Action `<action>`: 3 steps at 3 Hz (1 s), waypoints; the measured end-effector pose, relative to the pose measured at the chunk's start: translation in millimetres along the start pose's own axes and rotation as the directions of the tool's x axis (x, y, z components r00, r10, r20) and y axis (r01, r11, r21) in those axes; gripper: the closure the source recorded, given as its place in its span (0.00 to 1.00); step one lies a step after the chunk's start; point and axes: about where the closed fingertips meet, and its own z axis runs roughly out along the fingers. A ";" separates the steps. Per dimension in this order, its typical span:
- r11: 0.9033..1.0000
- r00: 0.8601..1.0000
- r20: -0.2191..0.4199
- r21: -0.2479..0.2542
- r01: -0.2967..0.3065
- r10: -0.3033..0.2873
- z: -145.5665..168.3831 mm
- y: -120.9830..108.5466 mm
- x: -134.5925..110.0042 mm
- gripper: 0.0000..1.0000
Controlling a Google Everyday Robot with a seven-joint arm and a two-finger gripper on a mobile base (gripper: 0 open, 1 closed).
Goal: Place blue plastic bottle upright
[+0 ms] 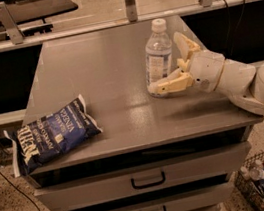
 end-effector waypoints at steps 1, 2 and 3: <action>0.999 0.996 -0.079 -0.013 0.031 -0.032 -5.6 -9.2 -9.6 0.00; 0.996 0.976 -0.202 -0.053 0.071 -0.081 -12.6 -23.5 -26.9 0.00; 0.987 0.933 -0.326 -0.096 0.131 -0.155 -38.7 -43.2 -55.0 0.00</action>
Offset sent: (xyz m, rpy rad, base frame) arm 0.0075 -0.0659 0.0500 -0.4191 0.1194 -0.0015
